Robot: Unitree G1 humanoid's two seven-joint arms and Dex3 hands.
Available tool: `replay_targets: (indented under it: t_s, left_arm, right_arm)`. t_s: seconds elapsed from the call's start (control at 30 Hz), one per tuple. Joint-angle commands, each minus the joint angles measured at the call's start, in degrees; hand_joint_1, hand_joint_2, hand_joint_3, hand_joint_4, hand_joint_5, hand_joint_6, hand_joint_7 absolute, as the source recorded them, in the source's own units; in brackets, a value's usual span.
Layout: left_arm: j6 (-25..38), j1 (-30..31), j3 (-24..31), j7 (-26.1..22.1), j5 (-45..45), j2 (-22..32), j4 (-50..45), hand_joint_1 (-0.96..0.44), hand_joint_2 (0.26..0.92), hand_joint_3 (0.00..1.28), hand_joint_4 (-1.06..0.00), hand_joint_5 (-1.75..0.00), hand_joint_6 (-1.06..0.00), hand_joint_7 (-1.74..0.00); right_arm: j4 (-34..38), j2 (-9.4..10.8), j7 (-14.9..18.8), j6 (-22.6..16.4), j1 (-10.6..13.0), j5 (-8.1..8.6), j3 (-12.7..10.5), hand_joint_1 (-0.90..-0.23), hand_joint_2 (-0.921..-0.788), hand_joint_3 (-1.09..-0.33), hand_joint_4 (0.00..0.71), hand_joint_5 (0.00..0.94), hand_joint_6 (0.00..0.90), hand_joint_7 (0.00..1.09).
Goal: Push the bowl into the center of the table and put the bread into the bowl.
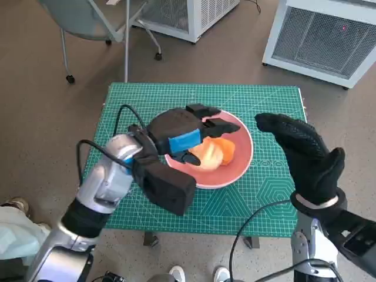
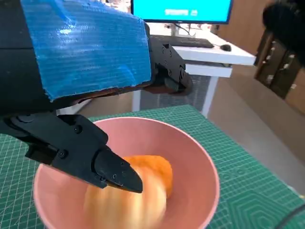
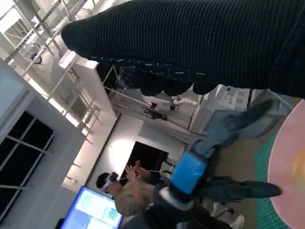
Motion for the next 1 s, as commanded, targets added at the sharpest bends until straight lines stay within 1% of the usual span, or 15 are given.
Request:
replay_targets:
  t_s: [0.03, 0.13, 0.23, 0.3, 0.43, 0.53, 0.63, 0.67, 0.7, 0.73, 0.77, 0.8, 0.83, 0.9, 1.0]
  left_arm:
    - [-1.1, 0.7, 2.4, -1.7, -3.7, 1.5, -0.8, -0.46, 0.857, 0.01, -0.01, 0.0, -0.22, 0.0]
    - [-1.8, 0.3, 4.5, -3.4, -7.9, 1.9, 0.1, -0.48, 0.859, 0.01, 0.0, 0.0, -0.21, 0.0]
    - [-2.6, 0.0, 6.4, -4.9, -11.9, 2.2, 1.1, -0.54, 0.868, 0.01, 0.0, 0.0, -0.19, 0.0]
    - [-3.3, -0.2, 8.1, -6.4, -15.9, 2.1, 2.4, -0.61, 0.879, 0.01, 0.0, 0.0, -0.18, 0.0]
    - [-5.5, -0.5, 11.1, -8.7, -23.0, 1.1, 5.6, -0.69, 0.894, 0.02, 0.0, 0.0, -0.18, 0.0]
    - [-9.0, -0.5, 13.5, -9.1, -27.8, -0.5, 8.8, -0.73, 0.91, 0.04, 0.0, 0.0, -0.18, 0.0]
    - [-13.2, -0.6, 15.0, -8.4, -30.0, -1.8, 11.5, -0.77, 0.918, 0.14, 0.0, 0.0, -0.19, -0.01]
    - [-15.4, -0.8, 15.9, -7.9, -31.1, -2.9, 13.1, -0.79, 0.919, 0.2, 0.0, 0.0, -0.19, -0.01]
    - [-17.0, -1.0, 16.5, -7.6, -32.0, -3.7, 14.3, -0.8, 0.92, 0.28, 0.0, 0.0, -0.19, -0.01]
    - [-18.2, -1.1, 17.4, -7.3, -33.6, -4.9, 15.4, -0.81, 0.92, 0.32, 0.0, 0.0, -0.19, -0.01]
    - [-19.2, -1.3, 18.0, -7.2, -34.6, -5.8, 16.2, -0.82, 0.92, 0.38, 0.0, 0.0, -0.2, -0.01]
    - [-19.7, -1.3, 18.8, -6.8, -35.9, -6.8, 16.6, -0.82, 0.92, 0.4, 0.0, 0.0, -0.2, -0.01]
    - [-20.3, -1.3, 19.3, -6.5, -36.8, -7.6, 17.0, -0.83, 0.921, 0.46, -0.01, -0.01, -0.21, -0.02]
    - [-20.8, -1.2, 20.5, -5.0, -38.6, -9.5, 16.9, -0.84, 0.921, 0.51, -0.03, -0.01, -0.22, -0.03]
    - [-19.9, -0.4, 21.9, -3.3, -41.3, -12.0, 15.4, -0.84, 0.921, 0.54, -0.06, -0.02, -0.23, -0.04]
  right_arm:
    - [0.2, -0.7, -0.6, 0.9, 0.0, -0.32, -0.4, -0.634, -0.921, -0.727, 0.004, 0.002, -0.001, 0.32]
    - [0.3, -1.0, -0.7, 1.1, -0.6, -0.1, -0.7, -0.634, -0.921, -0.725, 0.006, 0.003, -0.001, 0.32]
    - [0.2, -1.2, -0.8, 1.2, -1.1, -0.07, -0.9, -0.635, -0.921, -0.72, 0.008, 0.004, -0.001, 0.32]
    - [0.0, -1.4, -1.1, 1.2, -1.4, -0.41, -1.0, -0.637, -0.921, -0.715, 0.011, 0.005, -0.001, 0.33]
    - [0.2, -1.8, -1.7, 1.1, -2.3, -1.06, -1.3, -0.643, -0.921, -0.706, 0.013, 0.005, -0.001, 0.34]
    - [0.2, -2.3, -2.5, 1.0, -3.1, -2.01, -1.7, -0.645, -0.921, -0.697, 0.016, 0.006, -0.001, 0.34]
    - [-0.2, -2.7, -3.4, 1.1, -3.7, -2.96, -2.0, -0.65, -0.921, -0.692, 0.022, 0.008, -0.001, 0.36]
    - [-0.4, -3.0, -3.8, 1.1, -4.1, -3.47, -2.2, -0.652, -0.921, -0.691, 0.025, 0.009, -0.001, 0.37]
    - [-0.6, -3.1, -4.1, 1.2, -4.4, -3.82, -2.3, -0.655, -0.921, -0.69, 0.029, 0.011, -0.001, 0.38]
    - [-0.8, -3.3, -4.5, 1.3, -4.8, -4.18, -2.4, -0.656, -0.921, -0.689, 0.031, 0.011, -0.001, 0.38]
    - [-1.0, -3.5, -4.8, 1.3, -5.1, -4.4, -2.5, -0.659, -0.921, -0.687, 0.034, 0.012, -0.001, 0.39]
    - [-1.2, -3.7, -5.1, 1.4, -5.5, -4.63, -2.6, -0.66, -0.921, -0.687, 0.035, 0.012, -0.001, 0.4]
    - [-1.3, -3.9, -5.3, 1.4, -5.8, -4.79, -2.6, -0.661, -0.921, -0.684, 0.039, 0.012, -0.001, 0.41]
    - [-1.6, -4.3, -5.8, 1.4, -6.8, -5.2, -2.7, -0.664, -0.921, -0.682, 0.042, 0.012, -0.001, 0.42]
    - [-1.5, -4.7, -6.2, 1.5, -8.5, -5.53, -2.7, -0.666, -0.921, -0.679, 0.044, 0.012, -0.001, 0.42]
